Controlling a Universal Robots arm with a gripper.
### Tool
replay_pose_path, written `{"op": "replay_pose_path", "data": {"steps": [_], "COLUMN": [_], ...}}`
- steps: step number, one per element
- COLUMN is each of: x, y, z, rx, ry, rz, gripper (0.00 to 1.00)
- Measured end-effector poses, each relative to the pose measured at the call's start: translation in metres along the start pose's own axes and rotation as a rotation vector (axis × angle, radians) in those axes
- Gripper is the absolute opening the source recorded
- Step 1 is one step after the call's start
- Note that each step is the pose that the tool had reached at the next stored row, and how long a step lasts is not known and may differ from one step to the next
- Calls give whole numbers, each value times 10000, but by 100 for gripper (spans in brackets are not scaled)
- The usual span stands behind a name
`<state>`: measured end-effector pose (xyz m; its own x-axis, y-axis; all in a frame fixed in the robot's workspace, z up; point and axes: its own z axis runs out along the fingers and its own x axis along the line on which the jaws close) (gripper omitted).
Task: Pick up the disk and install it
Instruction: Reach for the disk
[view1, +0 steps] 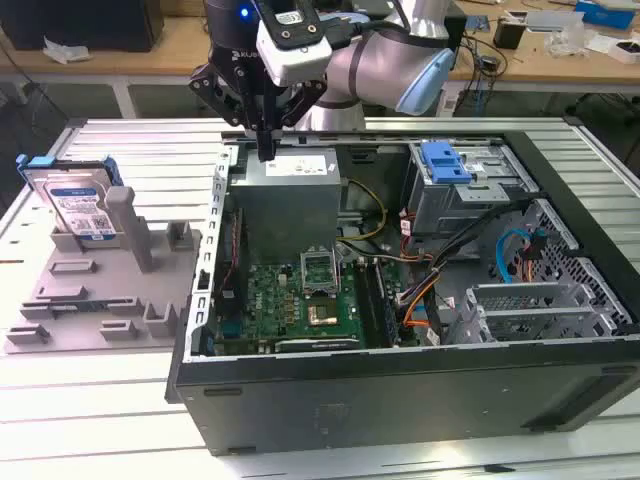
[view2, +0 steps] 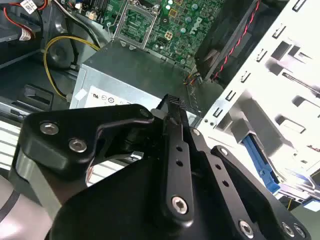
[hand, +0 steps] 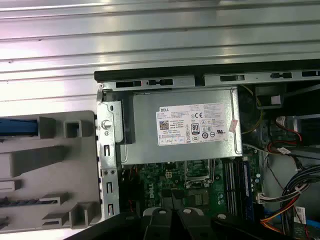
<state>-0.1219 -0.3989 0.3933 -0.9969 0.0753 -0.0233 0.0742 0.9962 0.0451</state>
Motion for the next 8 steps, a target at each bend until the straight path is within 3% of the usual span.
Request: {"op": "replay_pose_path", "data": {"steps": [8], "x": [0], "y": [0], "z": [0], "rx": [0], "ry": [0], "rz": [0], "gripper": [11]}}
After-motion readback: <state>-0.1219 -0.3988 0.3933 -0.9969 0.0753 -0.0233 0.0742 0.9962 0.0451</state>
